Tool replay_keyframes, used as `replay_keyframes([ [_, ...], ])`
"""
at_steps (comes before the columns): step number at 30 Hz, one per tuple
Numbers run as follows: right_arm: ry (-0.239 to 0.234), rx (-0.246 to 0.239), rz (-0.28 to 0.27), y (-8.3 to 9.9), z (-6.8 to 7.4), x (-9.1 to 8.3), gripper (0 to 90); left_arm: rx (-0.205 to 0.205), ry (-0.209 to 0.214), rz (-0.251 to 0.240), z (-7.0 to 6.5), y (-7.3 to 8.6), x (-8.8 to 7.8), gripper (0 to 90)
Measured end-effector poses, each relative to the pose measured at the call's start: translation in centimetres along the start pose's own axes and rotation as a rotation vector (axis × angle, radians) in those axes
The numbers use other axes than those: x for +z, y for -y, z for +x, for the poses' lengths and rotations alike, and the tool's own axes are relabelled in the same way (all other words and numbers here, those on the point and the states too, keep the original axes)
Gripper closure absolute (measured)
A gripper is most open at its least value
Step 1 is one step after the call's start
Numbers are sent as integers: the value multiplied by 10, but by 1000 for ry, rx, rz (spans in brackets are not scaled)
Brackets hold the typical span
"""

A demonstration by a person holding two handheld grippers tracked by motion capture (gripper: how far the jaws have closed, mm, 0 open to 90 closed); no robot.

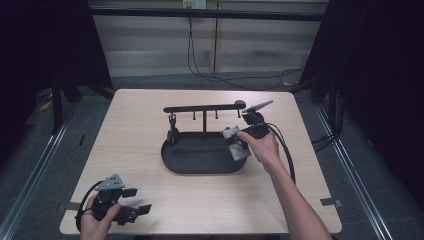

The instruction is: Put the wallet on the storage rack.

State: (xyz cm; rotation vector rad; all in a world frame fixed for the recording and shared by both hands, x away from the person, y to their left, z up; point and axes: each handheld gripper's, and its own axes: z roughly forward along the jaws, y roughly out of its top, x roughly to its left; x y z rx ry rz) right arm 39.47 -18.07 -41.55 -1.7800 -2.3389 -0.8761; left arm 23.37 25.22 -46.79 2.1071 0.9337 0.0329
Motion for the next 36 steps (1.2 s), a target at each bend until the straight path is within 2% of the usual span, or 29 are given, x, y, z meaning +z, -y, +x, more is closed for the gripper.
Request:
replay_keyframes([
  [6,-9,27,-32,5,-8,10,325,10,5,8,0,0,1,166],
  [12,-28,57,-39,6,-11,20,325,9,4,9,0,0,1,166],
  [16,-21,64,-21,6,-12,27,323,7,6,6,0,0,1,166],
  [17,-21,78,-12,6,-12,29,324,5,10,7,0,0,0,166],
  [23,-27,89,-12,7,-14,39,322,8,10,11,0,0,1,166],
  [26,-21,107,16,7,-13,43,320,12,10,12,0,0,1,167],
  [36,17,80,12,8,-12,50,301,10,10,10,-1,0,0,167],
])
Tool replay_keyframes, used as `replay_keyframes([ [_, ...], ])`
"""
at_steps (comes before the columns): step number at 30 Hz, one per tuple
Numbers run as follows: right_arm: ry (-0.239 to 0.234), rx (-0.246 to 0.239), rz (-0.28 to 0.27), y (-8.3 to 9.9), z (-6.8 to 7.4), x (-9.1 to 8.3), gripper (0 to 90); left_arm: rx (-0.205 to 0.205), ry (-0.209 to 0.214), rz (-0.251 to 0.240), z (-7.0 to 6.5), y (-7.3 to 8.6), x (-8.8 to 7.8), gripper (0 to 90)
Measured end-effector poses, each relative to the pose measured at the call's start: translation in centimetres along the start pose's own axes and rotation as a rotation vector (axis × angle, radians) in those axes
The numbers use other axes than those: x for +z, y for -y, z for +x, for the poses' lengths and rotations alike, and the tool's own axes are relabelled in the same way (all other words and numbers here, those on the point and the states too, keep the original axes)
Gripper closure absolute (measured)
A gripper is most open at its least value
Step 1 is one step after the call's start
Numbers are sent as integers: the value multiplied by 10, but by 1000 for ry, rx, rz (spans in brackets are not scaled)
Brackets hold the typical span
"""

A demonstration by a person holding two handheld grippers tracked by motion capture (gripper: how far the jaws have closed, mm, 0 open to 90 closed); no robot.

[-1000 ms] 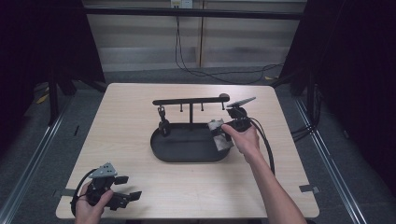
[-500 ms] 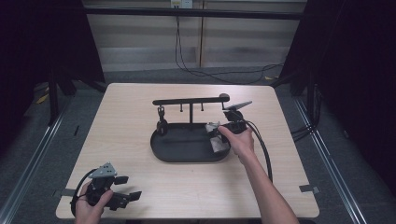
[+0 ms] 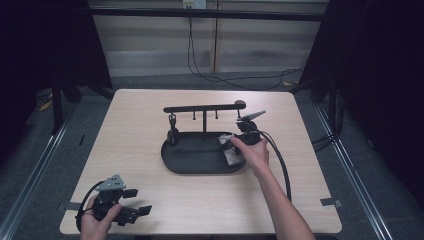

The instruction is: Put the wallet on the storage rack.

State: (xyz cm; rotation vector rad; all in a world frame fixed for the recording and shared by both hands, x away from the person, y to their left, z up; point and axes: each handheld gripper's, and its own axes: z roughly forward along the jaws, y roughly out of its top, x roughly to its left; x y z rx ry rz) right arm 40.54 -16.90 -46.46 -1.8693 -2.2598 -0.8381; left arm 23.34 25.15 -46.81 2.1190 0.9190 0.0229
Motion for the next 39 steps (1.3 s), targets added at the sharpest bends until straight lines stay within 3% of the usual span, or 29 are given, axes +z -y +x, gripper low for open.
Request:
replay_keyframes([
  [5,20,1,-7,0,1,0,315,0,4,0,0,0,0,167],
  [7,9,7,-39,0,0,-4,319,0,3,0,0,0,0,167],
  [14,1,-11,-75,1,0,-17,304,-4,-2,-7,0,0,-1,167],
  [20,-14,-49,-119,4,0,-31,289,-11,-8,-11,1,0,-1,167],
  [24,-24,-92,-142,11,-2,-39,280,-22,-23,-22,2,0,-1,170],
  [31,-24,-87,-185,26,-12,-51,272,-38,-37,-34,2,1,-2,170],
  [34,-22,-114,-200,34,-15,-55,271,-45,-38,-38,3,1,-2,170],
  [39,-17,-113,-238,47,-23,-65,266,-47,-39,-47,3,1,-2,170],
])
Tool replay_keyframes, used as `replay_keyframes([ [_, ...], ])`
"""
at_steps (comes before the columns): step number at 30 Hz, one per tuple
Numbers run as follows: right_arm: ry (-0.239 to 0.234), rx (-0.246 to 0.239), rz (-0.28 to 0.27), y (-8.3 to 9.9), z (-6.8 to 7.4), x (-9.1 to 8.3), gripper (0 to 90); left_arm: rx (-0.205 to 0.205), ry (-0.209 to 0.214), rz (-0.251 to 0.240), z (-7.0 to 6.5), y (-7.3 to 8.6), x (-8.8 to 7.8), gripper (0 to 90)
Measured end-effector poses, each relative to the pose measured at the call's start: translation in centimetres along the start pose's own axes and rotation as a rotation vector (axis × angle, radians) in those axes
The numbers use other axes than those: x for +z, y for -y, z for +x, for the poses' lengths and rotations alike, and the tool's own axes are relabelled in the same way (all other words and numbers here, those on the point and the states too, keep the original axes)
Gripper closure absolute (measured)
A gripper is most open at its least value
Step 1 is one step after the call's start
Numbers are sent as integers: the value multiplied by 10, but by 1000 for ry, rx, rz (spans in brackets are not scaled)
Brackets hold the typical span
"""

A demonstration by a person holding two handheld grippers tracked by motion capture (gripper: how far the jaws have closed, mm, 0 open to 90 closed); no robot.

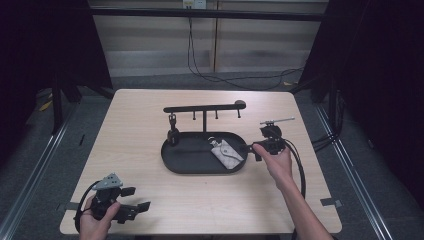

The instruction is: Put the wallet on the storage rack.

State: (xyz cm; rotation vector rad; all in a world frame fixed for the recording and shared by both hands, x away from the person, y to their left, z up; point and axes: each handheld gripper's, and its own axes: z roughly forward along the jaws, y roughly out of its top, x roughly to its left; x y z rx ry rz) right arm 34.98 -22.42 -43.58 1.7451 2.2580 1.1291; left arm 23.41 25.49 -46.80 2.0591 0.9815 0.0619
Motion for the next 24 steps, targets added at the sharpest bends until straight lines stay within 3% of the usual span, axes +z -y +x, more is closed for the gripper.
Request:
replay_keyframes([
  [12,40,-54,-56,36,-4,-35,256,-13,-10,-1,0,0,0,173],
  [17,34,-74,-83,49,1,-49,257,-6,-17,-46,-3,0,-5,189],
  [24,28,-74,-99,74,2,-61,258,12,-16,-35,-7,0,-5,189],
])
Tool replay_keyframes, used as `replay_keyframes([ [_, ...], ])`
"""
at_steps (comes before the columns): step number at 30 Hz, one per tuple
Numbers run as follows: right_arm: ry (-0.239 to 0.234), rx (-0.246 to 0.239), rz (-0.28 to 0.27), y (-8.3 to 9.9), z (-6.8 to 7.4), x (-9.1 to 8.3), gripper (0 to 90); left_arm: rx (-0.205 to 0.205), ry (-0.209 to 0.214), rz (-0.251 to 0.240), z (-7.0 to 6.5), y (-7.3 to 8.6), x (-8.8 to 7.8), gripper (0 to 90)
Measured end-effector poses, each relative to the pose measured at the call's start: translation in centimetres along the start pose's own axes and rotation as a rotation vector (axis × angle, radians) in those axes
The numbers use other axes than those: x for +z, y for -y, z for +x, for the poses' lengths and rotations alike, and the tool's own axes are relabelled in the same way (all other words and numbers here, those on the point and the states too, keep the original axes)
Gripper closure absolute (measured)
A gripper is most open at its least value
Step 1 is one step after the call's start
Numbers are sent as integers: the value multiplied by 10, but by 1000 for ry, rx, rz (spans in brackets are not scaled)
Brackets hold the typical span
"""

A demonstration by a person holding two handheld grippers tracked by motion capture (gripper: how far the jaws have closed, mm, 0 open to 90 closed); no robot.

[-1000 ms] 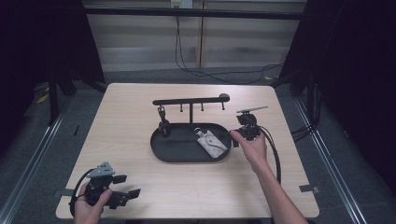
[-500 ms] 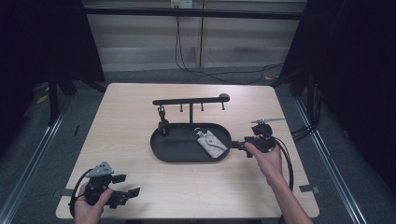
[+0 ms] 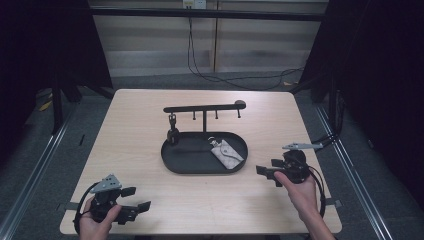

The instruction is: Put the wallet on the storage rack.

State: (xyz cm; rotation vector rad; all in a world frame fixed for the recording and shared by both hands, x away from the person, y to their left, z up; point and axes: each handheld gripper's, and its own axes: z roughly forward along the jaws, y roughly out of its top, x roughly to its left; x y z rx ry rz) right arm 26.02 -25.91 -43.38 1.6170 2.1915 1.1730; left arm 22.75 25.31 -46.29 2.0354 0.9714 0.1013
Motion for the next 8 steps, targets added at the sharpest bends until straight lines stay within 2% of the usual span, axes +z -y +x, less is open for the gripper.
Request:
replay_keyframes([
  [5,30,-5,-48,22,-7,-6,262,-8,1,2,1,0,0,189],
  [7,30,17,-91,31,-12,-4,267,-15,-4,7,2,0,0,189],
  [8,25,29,-77,33,-14,-3,262,-17,-10,5,2,0,-1,189],
])
